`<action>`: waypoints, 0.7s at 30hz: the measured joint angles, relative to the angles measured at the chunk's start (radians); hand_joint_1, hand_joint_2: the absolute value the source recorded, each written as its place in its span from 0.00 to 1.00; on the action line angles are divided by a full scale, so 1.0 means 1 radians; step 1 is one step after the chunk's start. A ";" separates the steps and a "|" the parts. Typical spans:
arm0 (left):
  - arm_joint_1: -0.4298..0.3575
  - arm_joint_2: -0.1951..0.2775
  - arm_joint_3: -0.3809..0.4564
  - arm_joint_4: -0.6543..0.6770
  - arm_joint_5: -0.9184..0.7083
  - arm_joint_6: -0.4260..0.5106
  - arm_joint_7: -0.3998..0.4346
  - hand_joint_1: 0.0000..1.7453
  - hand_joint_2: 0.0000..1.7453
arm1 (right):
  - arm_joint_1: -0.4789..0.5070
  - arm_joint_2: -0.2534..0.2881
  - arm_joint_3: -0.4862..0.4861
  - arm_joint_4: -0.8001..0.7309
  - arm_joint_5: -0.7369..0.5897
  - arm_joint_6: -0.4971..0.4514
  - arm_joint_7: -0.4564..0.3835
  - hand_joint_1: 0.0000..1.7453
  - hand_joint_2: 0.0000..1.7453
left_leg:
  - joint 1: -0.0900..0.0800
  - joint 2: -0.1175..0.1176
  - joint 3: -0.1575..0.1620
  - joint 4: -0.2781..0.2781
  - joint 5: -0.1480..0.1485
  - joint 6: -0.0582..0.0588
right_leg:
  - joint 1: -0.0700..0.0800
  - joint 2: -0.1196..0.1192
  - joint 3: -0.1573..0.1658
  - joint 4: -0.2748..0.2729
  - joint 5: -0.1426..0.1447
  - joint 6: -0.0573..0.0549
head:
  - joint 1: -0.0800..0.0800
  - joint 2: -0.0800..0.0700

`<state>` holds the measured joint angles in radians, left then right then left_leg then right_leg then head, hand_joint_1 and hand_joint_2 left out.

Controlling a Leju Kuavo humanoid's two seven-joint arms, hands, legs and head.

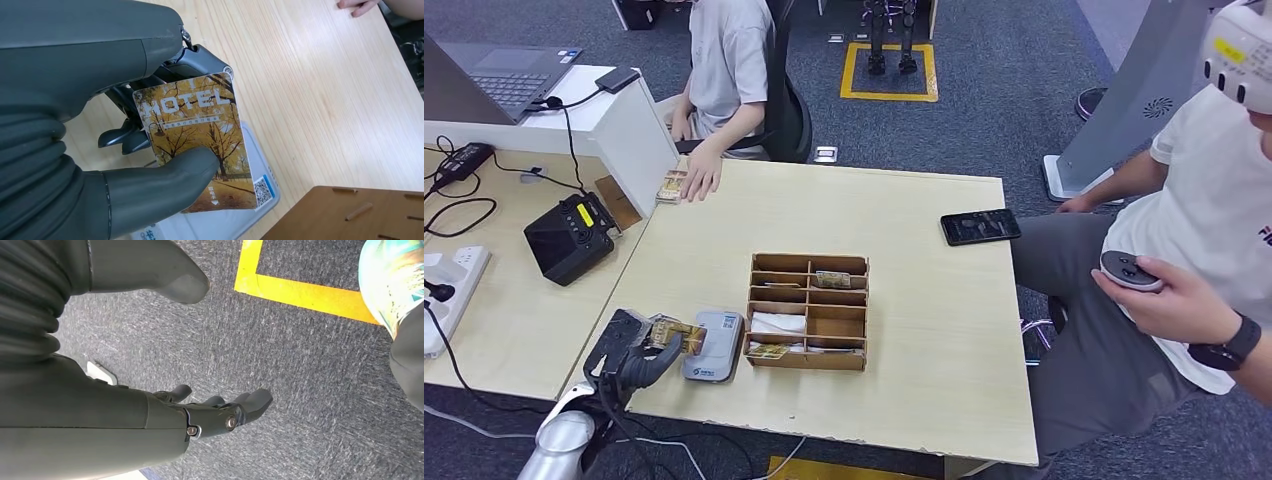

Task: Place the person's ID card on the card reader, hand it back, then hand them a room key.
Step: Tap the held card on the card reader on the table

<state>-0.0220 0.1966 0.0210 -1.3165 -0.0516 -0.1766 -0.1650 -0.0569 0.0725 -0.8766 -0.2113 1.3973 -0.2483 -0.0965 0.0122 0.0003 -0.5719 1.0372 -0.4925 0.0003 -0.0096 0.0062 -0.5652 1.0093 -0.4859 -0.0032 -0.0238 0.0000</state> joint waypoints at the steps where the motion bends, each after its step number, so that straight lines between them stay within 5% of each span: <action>1: -0.001 -0.004 -0.004 0.000 0.000 0.003 0.001 1.00 1.00 | 0.000 0.001 0.000 0.000 0.000 0.000 0.000 0.00 1.00 | 0.000 0.000 0.000 0.000 0.000 0.000 | 0.000 0.000 0.000 0.000 0.000 0.000 | 0.000 0.000; 21: -0.065 -0.082 -0.096 0.055 -0.154 0.175 -0.007 1.00 1.00 | 0.000 0.006 0.000 0.000 0.018 0.001 0.006 0.00 1.00 | 0.000 0.000 0.000 0.000 0.000 0.000 | 0.000 0.000 0.000 0.000 0.000 0.000 | 0.000 0.000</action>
<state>-0.0874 0.1150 -0.0752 -1.2615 -0.2052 -0.0021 -0.1717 -0.0573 0.0789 -0.8766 -0.2113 1.4154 -0.2475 -0.0900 0.0122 0.0003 -0.5719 1.0373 -0.4925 0.0003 -0.0096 0.0061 -0.5652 1.0093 -0.4857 -0.0033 -0.0239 0.0000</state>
